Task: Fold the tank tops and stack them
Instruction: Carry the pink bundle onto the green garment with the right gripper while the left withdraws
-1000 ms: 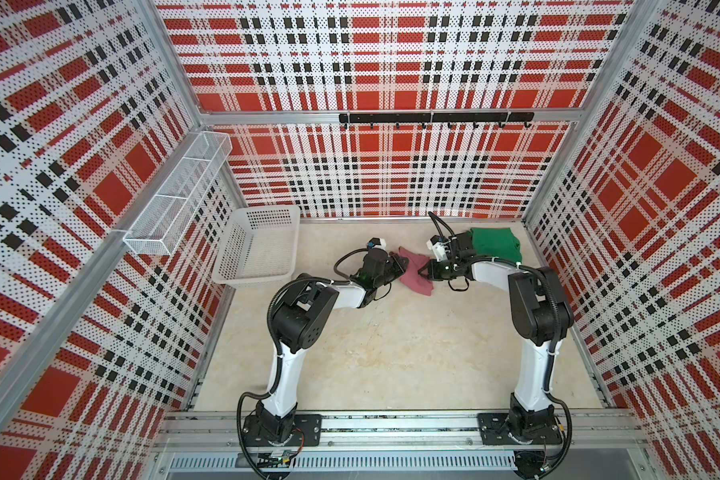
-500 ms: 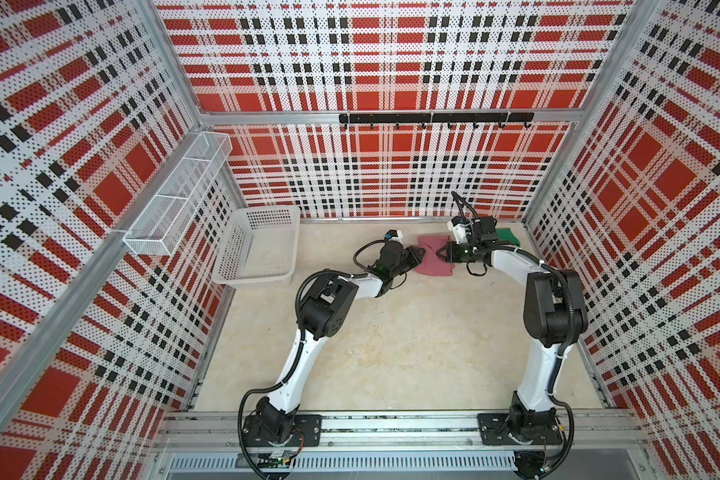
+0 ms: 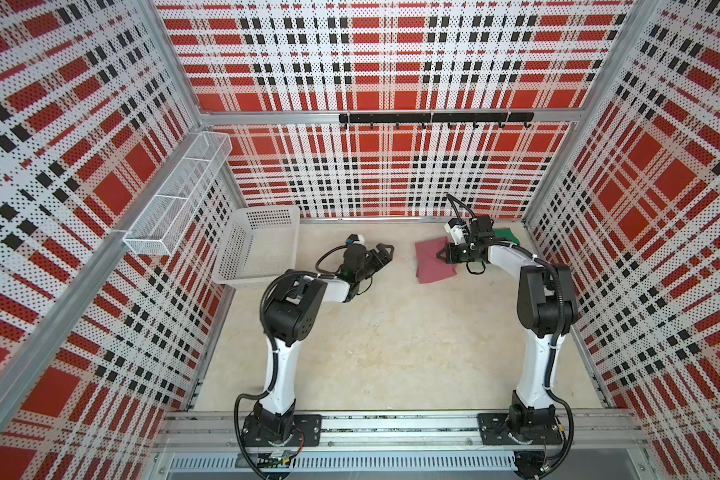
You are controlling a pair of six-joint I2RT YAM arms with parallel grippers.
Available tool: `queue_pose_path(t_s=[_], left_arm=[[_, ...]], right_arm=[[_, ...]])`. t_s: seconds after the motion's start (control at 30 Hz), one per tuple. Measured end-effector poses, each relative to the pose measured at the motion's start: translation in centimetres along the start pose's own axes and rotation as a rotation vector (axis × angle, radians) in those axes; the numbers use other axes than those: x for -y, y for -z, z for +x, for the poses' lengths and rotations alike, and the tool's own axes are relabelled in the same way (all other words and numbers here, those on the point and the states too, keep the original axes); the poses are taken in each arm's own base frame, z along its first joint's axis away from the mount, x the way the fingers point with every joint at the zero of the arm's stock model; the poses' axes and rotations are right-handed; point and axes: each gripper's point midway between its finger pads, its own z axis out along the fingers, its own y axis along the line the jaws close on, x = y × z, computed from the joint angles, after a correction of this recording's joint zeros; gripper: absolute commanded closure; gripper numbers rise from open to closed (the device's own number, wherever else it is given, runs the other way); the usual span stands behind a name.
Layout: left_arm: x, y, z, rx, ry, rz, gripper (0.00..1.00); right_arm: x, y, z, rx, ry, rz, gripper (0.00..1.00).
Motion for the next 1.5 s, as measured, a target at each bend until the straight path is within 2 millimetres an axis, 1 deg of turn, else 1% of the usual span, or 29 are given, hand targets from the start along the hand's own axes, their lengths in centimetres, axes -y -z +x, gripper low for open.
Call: queue_pose_path(t_s=[0.07, 0.1, 0.17, 0.23, 0.3, 0.47, 0.5, 0.53, 0.67, 0.77, 0.93, 1.0, 1.1, 1.23, 1.33, 1.4, 1.5], left_arm=[[1.6, 1.7, -1.8, 0.042, -0.021, 0.026, 0.06], [2.4, 2.2, -2.2, 0.051, -0.030, 0.040, 0.06], [4.3, 3.1, -2.5, 0.064, -0.053, 0.075, 0.06], [5.1, 3.6, -2.3, 0.064, -0.067, 0.091, 0.06], [5.1, 3.7, -1.8, 0.055, -0.073, 0.090, 0.06], [4.1, 3.5, -0.1, 0.010, -0.075, 0.061, 0.06], [4.0, 3.4, 0.2, 0.004, -0.077, 0.060, 0.06], [4.0, 3.3, 0.4, -0.001, -0.078, 0.059, 0.06], [3.4, 3.0, 1.1, -0.018, -0.079, 0.045, 0.06], [3.4, 2.9, 1.7, -0.029, -0.080, 0.045, 0.06], [3.5, 2.9, 2.0, -0.036, -0.083, 0.047, 0.06], [3.5, 2.8, 2.1, -0.037, -0.084, 0.045, 0.06], [3.5, 2.8, 2.1, -0.037, -0.085, 0.043, 0.06], [3.4, 2.9, 2.1, -0.036, -0.085, 0.040, 0.06], [3.2, 2.9, 2.2, -0.038, -0.085, 0.036, 0.06], [3.1, 2.9, 2.2, -0.039, -0.085, 0.034, 0.06], [2.9, 3.0, 2.4, -0.043, -0.084, 0.029, 0.06]], right_arm=[[0.3, 0.6, -1.4, 0.021, 0.014, 0.012, 1.00], [0.4, 1.0, -2.0, 0.033, 0.019, 0.018, 1.00], [0.8, 1.8, -3.2, 0.057, 0.024, 0.032, 1.00], [1.1, 1.9, -3.1, 0.063, 0.020, 0.037, 1.00], [1.6, 1.6, -1.2, 0.037, -0.008, 0.043, 1.00], [3.0, 0.0, 6.6, -0.088, -0.139, 0.050, 1.00], [3.1, -0.1, 7.5, -0.098, -0.153, 0.045, 1.00], [3.1, 0.1, 7.5, -0.091, -0.157, 0.040, 1.00], [3.3, 1.0, 5.9, -0.061, -0.143, 0.050, 1.00], [3.6, 2.1, 3.6, -0.035, -0.115, 0.060, 1.00], [4.7, 4.5, -3.8, 0.079, 0.003, 0.083, 1.00], [5.3, 5.4, -6.2, 0.117, 0.042, 0.095, 1.00], [6.4, 6.9, -8.3, 0.152, 0.070, 0.107, 1.00], [8.6, 9.0, -9.0, 0.175, 0.067, 0.130, 1.00], [11.2, 10.5, -9.1, 0.192, 0.040, 0.147, 1.00], [13.4, 11.1, -8.7, 0.200, 0.010, 0.153, 1.00], [16.9, 11.4, -7.2, 0.189, -0.052, 0.163, 1.00]])
